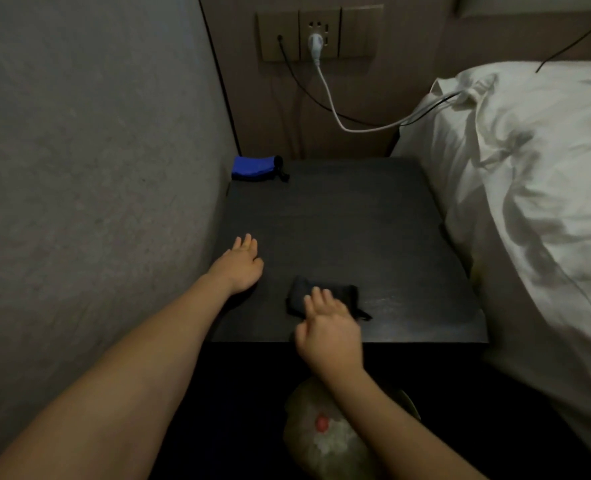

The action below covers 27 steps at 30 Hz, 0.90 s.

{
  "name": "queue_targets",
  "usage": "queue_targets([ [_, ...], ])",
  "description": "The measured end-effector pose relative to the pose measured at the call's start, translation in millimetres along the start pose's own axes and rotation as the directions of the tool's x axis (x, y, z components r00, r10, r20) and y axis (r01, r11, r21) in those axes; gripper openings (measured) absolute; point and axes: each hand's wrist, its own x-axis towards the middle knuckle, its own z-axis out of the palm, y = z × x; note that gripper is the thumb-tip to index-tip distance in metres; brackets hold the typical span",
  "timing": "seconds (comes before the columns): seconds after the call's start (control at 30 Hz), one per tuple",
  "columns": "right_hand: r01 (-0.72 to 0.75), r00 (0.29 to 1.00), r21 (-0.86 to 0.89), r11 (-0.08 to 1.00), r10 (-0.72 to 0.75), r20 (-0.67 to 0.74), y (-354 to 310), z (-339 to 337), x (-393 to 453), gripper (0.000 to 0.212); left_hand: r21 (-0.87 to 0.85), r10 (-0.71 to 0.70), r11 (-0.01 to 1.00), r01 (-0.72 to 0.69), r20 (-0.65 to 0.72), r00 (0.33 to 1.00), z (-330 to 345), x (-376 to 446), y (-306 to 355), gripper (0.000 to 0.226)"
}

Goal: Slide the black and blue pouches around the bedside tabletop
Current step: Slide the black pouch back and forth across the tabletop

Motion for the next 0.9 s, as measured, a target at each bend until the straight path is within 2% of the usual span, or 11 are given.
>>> queue_targets([
  [0.1,0.101,0.994,0.031,0.994,-0.102,0.038,-41.2,11.7,16.5,0.045,0.004,-0.026,1.000,0.026,0.041,0.999,-4.3,4.3,2.8,0.059],
  [0.2,0.171,0.981,0.057,0.984,-0.176,0.087,-61.5,19.1,21.3,0.046,0.007,-0.033,0.999,0.032,0.064,0.997,-7.7,6.2,3.3,0.059],
  [0.33,0.279,0.957,0.104,0.955,-0.285,0.048,-43.9,21.8,-2.2,0.050,0.009,-0.020,1.000,0.019,0.070,0.997,-8.8,5.5,0.8,0.057],
  [0.43,0.301,0.953,0.109,0.947,-0.302,-0.009,-15.9,15.9,-21.1,0.049,0.011,-0.020,1.000,0.019,0.066,0.998,-9.4,4.5,1.2,0.057],
  [0.67,0.186,0.980,0.039,0.982,-0.182,-0.076,67.2,-17.3,-46.0,0.047,0.015,-0.035,0.999,0.034,0.069,0.997,-6.7,2.4,4.6,0.060],
  [0.9,-0.127,0.982,-0.118,0.985,0.107,-0.157,159.3,-55.5,-70.2,0.051,0.029,-0.058,0.998,0.057,0.059,0.997,-4.8,2.1,6.9,0.061],
])
